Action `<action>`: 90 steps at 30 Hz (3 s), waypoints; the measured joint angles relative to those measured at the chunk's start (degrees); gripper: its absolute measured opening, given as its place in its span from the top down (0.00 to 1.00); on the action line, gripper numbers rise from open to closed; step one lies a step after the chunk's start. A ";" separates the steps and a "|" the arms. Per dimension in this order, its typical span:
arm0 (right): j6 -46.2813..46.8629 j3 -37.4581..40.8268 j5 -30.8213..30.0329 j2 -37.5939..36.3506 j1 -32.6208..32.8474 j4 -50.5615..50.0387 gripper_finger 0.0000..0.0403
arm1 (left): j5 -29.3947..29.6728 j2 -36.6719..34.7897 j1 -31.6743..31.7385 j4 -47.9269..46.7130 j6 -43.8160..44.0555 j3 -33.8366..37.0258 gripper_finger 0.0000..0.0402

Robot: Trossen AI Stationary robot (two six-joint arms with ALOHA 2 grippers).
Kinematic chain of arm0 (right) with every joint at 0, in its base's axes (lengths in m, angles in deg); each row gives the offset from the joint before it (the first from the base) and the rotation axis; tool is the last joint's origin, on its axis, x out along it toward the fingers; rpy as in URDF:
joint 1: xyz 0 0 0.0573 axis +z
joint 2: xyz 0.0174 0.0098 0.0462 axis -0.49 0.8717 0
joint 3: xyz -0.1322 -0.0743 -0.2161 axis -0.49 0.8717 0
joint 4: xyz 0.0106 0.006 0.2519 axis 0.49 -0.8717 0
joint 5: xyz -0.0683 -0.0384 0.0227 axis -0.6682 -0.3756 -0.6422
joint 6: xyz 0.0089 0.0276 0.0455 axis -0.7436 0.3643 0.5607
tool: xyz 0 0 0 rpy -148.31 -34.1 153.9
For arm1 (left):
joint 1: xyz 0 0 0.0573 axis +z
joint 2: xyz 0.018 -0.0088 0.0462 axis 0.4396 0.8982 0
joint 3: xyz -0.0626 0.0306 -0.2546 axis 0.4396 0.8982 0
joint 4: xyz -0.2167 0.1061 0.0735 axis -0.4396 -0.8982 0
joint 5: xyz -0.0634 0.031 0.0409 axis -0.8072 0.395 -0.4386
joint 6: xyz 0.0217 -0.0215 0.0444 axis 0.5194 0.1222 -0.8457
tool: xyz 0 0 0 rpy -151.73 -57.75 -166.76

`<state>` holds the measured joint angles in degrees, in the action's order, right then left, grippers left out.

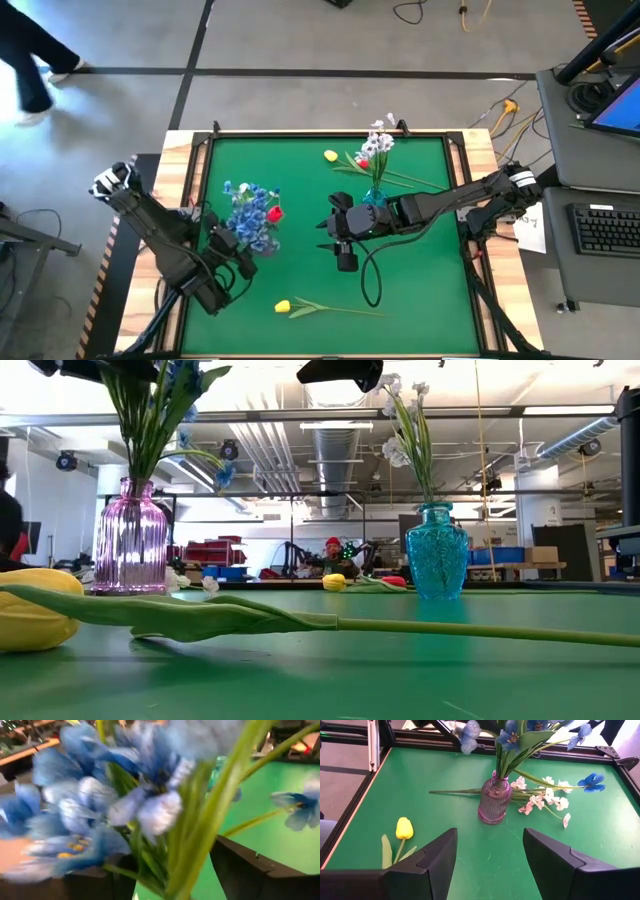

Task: Sort flowers into vase by color
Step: Put the blue flowers into the violet vase, then put the bottom yellow tulip into the blue vase

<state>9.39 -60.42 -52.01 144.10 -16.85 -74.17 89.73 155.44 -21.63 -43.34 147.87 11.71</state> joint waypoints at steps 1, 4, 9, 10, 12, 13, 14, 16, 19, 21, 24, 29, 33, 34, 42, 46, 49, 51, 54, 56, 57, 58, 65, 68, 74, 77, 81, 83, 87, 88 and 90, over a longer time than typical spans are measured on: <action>0.00 0.00 0.00 0.00 0.00 -0.02 0.46 | -0.90 -0.64 -0.13 -0.89 -0.05 -0.40 0.45; 0.00 0.00 0.00 0.00 0.00 -0.02 0.46 | -3.65 -2.71 -0.41 -4.18 -0.20 -1.75 0.44; 0.39 0.00 0.00 0.00 0.00 -0.04 0.46 | -7.97 -5.72 -0.67 -8.40 -1.95 -4.15 0.44; 0.69 0.00 0.00 0.00 0.00 -0.07 0.46 | -9.18 -6.34 -0.67 -8.47 -3.37 -4.50 0.44; 1.09 0.00 0.00 0.00 0.00 -0.26 0.46 | -11.66 -7.33 -0.67 -8.45 -5.88 -5.33 0.44; 1.14 0.00 -0.02 0.00 0.00 -0.46 0.46 | -12.37 -7.71 -0.67 -8.43 -6.44 -5.74 0.44; 1.14 0.00 0.00 0.00 0.00 -0.50 0.46 | -12.52 -8.08 -0.67 -8.46 -6.49 -6.16 0.44; 1.14 0.00 -0.01 0.00 0.00 -0.50 0.46 | -12.55 -8.75 -0.67 -8.55 -6.68 -7.16 0.44; 1.14 0.00 0.00 0.00 0.00 -0.48 0.46 | -12.83 -9.44 -0.67 -8.73 -7.04 -8.39 0.44; 1.14 0.00 0.00 0.00 0.00 -0.50 0.46 | -14.24 -9.66 -0.67 -8.74 -7.24 -8.74 0.44; 1.11 0.00 0.00 0.00 0.00 -0.48 0.46 | -15.66 -9.65 -0.68 -8.78 -8.42 -8.88 0.44; 1.09 0.00 0.01 0.00 0.00 -0.52 0.46 | -18.77 -9.62 -0.71 -8.92 -12.03 -11.56 0.44; 1.03 0.00 0.02 0.00 -0.02 -0.50 0.46 | -18.93 -9.66 -0.68 -9.88 -12.38 -14.35 0.43; 1.03 0.00 0.02 0.00 -0.02 -0.50 0.46 | -19.00 -9.64 -0.67 -10.36 -12.41 -14.89 0.42; 1.03 0.00 0.02 0.00 -0.04 -0.52 0.46 | -23.20 -9.69 -0.67 -13.42 -14.72 -19.14 0.36; 1.03 0.00 0.02 0.00 -0.04 -0.50 0.46 | -26.43 -10.07 -0.67 -13.43 -19.26 -21.85 0.33; 1.03 0.00 0.02 0.00 -0.04 -0.50 0.46 | -27.53 -10.66 -0.67 -13.43 -20.96 -24.25 0.31; 1.09 0.00 0.04 -0.02 -0.08 -0.48 0.45 | -27.51 -11.02 -0.67 -13.41 -22.30 -25.74 0.30; 2.24 0.00 0.07 -0.15 -0.13 -0.48 0.43 | -27.56 -11.58 -0.67 -13.38 -24.67 -27.88 0.28; 2.54 0.00 0.09 -0.32 -0.13 -0.65 0.40 | -27.56 -12.18 -0.67 -13.40 -26.60 -29.52 0.27; 2.58 0.00 0.09 -0.39 -0.13 -0.78 0.39 | -27.49 -12.55 -0.67 -13.40 -27.21 -30.32 0.26; 2.86 0.00 0.09 -0.42 -0.13 -0.92 0.38 | -27.38 -12.94 -0.67 -13.42 -27.71 -31.01 0.26; 9.52 -0.44 0.24 -1.77 0.48 -9.20 0.33 | -17.19 -15.15 -0.55 -13.41 -28.92 -34.42 0.26; 13.12 -0.48 0.28 -1.95 1.08 -13.92 0.33 | -12.23 -15.48 -0.54 -13.42 -31.07 -34.23 0.26; 20.89 -0.19 0.15 -1.83 2.67 -23.10 0.36 | -5.23 -14.97 -0.39 -13.43 -33.24 -33.40 0.26; 22.92 0.57 0.28 -1.69 4.42 -23.76 0.36 | -4.56 -14.01 -0.39 -13.35 -34.68 -33.17 0.26; 23.49 1.10 0.25 -1.12 7.59 -23.83 0.36 | -4.56 -12.32 -0.41 -13.14 -36.18 -33.12 0.26; 21.65 1.26 0.06 -0.32 9.36 -23.94 0.37 | -4.56 -11.52 -0.41 -13.01 -36.20 -33.12 0.26; 22.69 2.38 0.04 1.24 12.96 -23.34 0.39 | -4.70 -10.01 -0.44 -13.01 -36.20 -33.12 0.26; 24.02 2.50 0.03 1.94 13.81 -23.04 0.39 | -4.84 -9.59 -0.47 -13.01 -36.20 -33.12 0.26; 26.84 2.68 0.06 3.68 15.06 -23.50 0.40 | -4.83 -8.87 -0.47 -13.00 -36.35 -33.10 0.26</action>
<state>36.23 -57.74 -51.95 147.77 -1.79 -97.67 84.90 146.57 -22.11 -56.34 111.52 -21.39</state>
